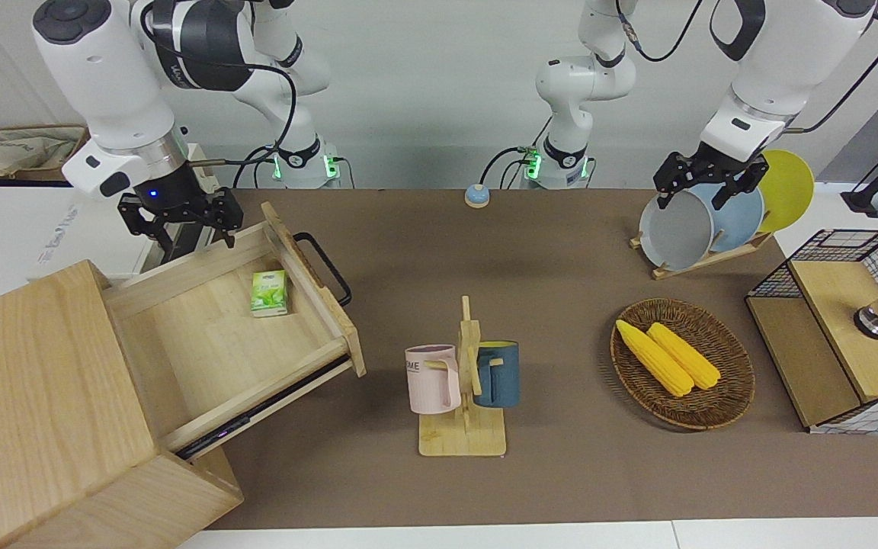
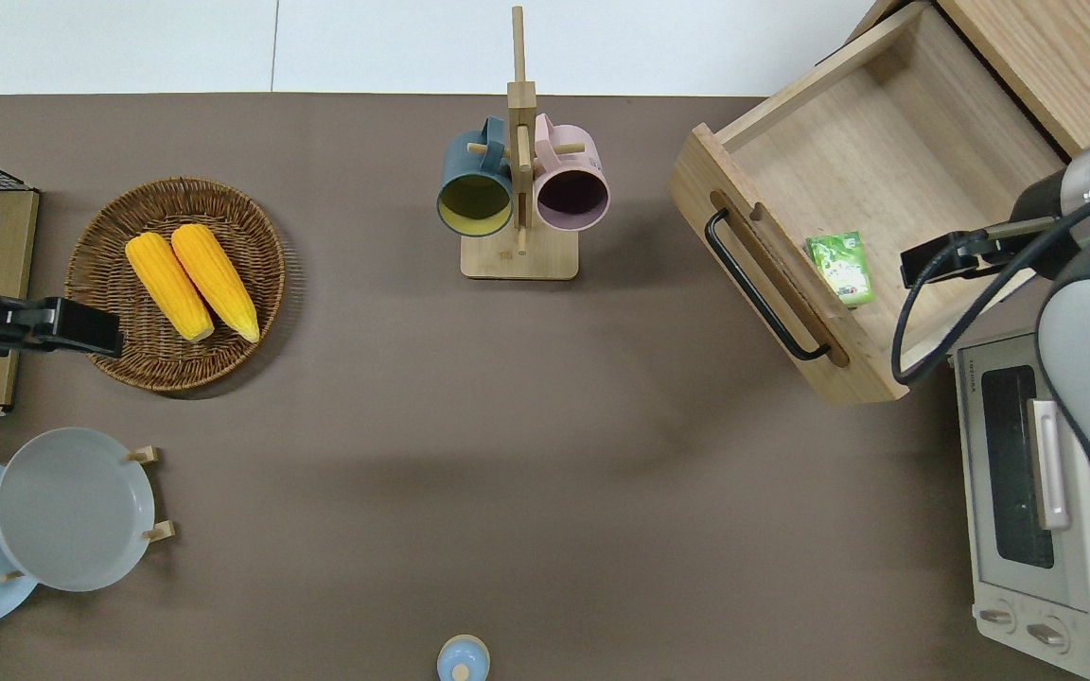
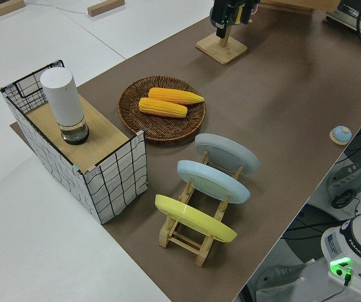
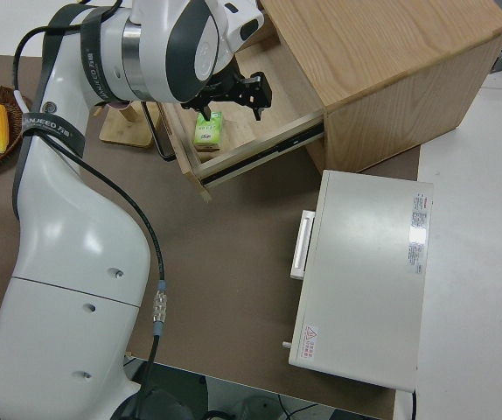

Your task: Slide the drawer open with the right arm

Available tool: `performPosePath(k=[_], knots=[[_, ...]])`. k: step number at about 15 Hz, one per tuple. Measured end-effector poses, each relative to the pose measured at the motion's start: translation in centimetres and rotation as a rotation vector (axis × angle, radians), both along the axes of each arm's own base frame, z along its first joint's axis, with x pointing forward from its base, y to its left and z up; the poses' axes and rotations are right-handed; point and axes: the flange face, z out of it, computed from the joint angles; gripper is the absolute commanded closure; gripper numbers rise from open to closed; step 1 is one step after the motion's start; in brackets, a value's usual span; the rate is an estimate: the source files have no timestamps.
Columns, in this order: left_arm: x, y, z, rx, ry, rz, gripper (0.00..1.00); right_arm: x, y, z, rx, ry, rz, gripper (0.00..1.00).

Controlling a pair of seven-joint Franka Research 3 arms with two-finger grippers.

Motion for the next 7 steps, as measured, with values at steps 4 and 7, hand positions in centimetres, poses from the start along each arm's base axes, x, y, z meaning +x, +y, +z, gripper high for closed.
performPosePath(k=[4,7], knots=[[0.0,0.0,0.0,0.0,0.0,0.0,0.01,0.2,0.07,-0.21,-0.001,-0.004,0.001,0.013],[0.0,0.0,0.0,0.0,0.0,0.0,0.01,0.28,0.73,-0.32,0.0,-0.004,0.012,0.013]])
